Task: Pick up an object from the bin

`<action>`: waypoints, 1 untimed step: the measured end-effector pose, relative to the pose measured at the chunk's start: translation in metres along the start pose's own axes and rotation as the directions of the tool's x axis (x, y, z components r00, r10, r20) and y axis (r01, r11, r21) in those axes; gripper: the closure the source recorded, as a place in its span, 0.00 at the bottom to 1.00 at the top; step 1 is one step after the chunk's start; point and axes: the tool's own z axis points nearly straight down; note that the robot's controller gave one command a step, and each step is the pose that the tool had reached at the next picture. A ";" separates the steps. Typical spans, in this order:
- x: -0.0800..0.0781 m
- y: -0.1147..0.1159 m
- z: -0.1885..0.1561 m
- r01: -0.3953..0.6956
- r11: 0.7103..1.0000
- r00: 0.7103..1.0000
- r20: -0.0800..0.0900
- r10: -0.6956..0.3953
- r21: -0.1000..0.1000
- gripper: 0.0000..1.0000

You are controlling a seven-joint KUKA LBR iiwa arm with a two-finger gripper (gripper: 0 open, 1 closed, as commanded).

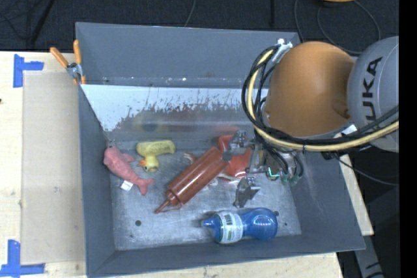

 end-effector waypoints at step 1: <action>-0.001 0.000 -0.004 -0.004 1.000 1.000 0.008 0.004 -0.001 1.00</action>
Offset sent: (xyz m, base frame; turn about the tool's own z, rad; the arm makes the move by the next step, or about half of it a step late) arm 0.0000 0.0000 0.0000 0.0000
